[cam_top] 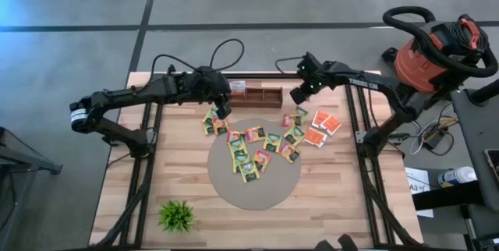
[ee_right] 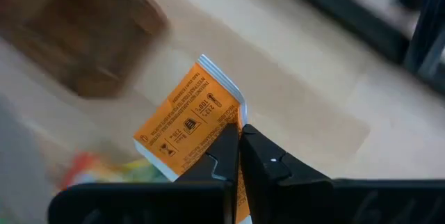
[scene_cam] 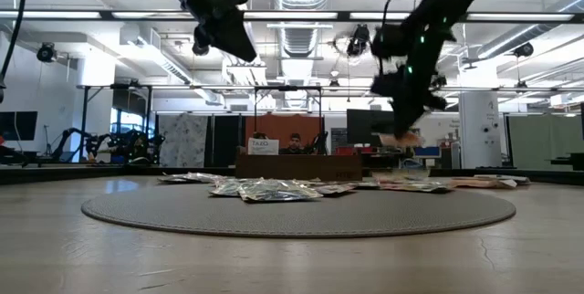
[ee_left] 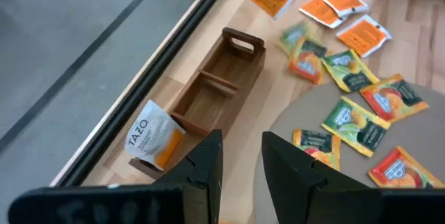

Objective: Pick & Place Tea
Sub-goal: Put the white tea bag into the left section of the wooden organizer

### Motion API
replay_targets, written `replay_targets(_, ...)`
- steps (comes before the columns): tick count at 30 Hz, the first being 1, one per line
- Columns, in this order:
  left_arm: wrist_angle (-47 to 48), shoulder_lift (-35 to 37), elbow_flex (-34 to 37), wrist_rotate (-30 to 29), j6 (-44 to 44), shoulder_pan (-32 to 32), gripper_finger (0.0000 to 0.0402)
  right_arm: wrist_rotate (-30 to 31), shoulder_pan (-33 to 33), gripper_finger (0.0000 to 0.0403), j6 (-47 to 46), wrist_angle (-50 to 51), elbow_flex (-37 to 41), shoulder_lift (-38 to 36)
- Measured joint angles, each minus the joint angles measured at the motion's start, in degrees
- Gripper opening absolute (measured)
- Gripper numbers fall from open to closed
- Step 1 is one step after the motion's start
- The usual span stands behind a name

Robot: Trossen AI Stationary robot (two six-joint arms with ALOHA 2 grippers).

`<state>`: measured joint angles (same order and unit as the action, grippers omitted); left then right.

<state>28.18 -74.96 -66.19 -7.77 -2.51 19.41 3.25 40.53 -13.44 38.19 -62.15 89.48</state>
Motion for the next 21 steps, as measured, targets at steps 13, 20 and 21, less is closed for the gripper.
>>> replay_targets(13, -10.8, 0.0, 0.0, 15.5, -3.4, 2.3, 0.0096, -42.4, -2.8, 0.0008, -14.6, -27.5, -0.6, -9.7)
replay_targets(20, -22.6, 0.1, 0.0, 23.1, -3.1, 1.9, 0.0096, -57.6, -4.4, 0.0008, -43.4, -75.6, 7.7, -8.1)
replay_targets(21, -23.8, 0.2, 0.0, 23.2, -3.1, 1.9, 0.0096, -57.6, -4.8, 0.0008, -47.1, -82.0, 8.7, -7.4)
